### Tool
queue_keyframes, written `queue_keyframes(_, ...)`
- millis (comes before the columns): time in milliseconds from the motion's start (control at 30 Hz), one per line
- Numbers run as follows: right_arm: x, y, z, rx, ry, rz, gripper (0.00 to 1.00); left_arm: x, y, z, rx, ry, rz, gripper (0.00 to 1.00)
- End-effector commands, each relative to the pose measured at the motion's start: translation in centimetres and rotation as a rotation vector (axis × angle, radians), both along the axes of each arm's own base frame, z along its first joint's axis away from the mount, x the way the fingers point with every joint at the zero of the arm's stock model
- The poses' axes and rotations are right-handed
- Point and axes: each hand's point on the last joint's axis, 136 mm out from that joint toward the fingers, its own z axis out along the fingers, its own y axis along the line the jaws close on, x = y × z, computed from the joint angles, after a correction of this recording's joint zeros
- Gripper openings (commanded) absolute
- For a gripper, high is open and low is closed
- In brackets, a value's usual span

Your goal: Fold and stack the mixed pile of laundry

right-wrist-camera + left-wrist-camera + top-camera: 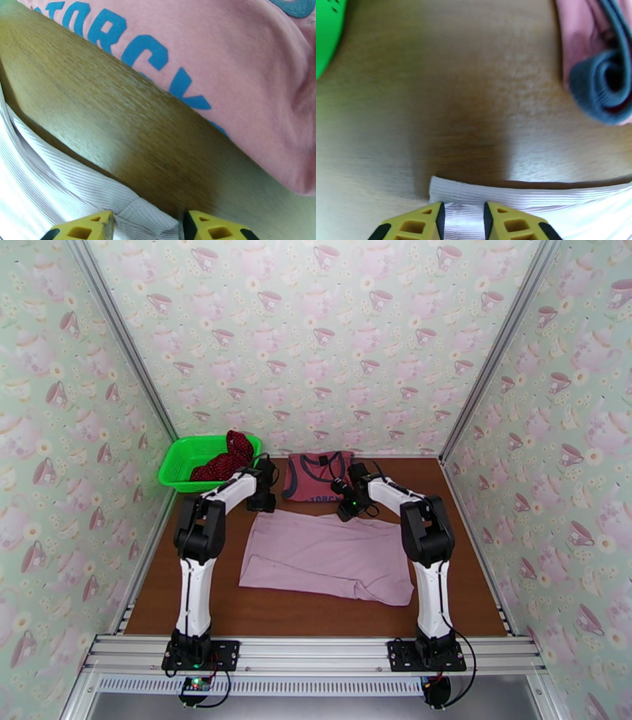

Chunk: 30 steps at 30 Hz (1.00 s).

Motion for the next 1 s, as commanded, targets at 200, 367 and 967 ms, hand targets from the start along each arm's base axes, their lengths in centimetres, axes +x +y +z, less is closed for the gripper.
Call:
queue_keyframes(200,-0.2,1.2,-0.3,0.046,0.026,-0.001,0.36,0.0,0.6,-2.8,0.065,0.037,-0.022,0.28)
queue_keyframes(367,0.0,1.3,-0.2,0.050,0.024,-0.010,0.23,0.7,-0.3,-3.0,0.049,0.018,-0.033,0.02)
queue_keyframes(967,-0.3,1.8,6.1,0.178,-0.167,-0.039,0.08,-0.5,0.3,6.6,-0.005,-0.323,0.028,0.00)
